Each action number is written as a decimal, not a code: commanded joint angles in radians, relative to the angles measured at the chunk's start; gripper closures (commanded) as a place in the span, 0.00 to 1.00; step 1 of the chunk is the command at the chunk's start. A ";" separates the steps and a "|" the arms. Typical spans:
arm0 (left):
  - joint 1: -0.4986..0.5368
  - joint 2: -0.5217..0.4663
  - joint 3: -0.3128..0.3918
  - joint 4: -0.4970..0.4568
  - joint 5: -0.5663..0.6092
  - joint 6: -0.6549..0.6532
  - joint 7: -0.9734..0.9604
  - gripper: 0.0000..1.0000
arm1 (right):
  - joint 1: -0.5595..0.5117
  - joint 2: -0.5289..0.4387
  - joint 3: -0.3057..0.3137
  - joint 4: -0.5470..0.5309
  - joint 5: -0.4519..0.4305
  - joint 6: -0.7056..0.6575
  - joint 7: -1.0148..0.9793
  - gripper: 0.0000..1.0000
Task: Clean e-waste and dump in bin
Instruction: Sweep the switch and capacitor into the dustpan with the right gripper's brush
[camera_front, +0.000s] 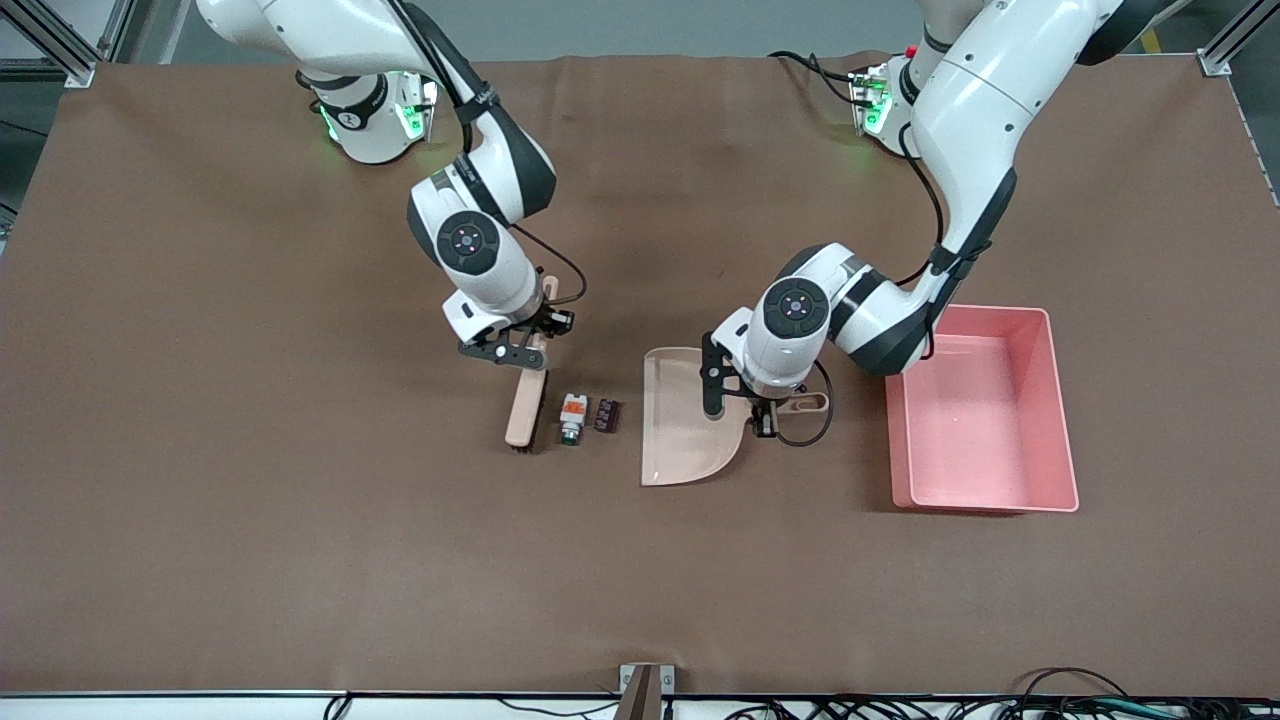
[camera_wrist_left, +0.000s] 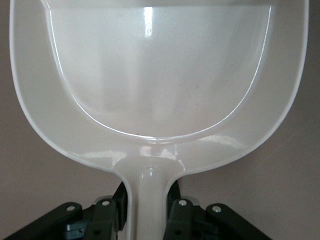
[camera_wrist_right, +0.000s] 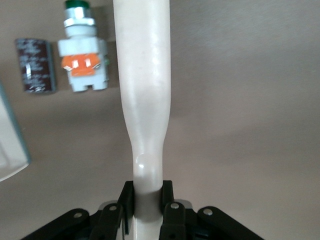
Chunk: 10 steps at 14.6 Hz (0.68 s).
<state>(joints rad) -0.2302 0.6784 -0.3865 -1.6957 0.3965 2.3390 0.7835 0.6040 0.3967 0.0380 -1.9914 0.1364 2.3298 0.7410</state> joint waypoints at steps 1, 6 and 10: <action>-0.014 0.024 0.003 0.031 0.034 -0.015 -0.020 1.00 | 0.048 0.031 -0.012 0.042 0.005 0.006 0.018 1.00; -0.021 0.029 0.005 0.033 0.036 -0.015 -0.020 0.99 | 0.079 0.111 -0.012 0.120 0.003 0.002 0.021 1.00; -0.021 0.030 0.003 0.033 0.038 -0.015 -0.033 0.99 | 0.085 0.129 -0.012 0.160 0.005 -0.006 0.008 1.00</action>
<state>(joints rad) -0.2345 0.6837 -0.3861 -1.6908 0.4094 2.3374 0.7804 0.6729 0.5041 0.0344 -1.8791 0.1363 2.3363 0.7522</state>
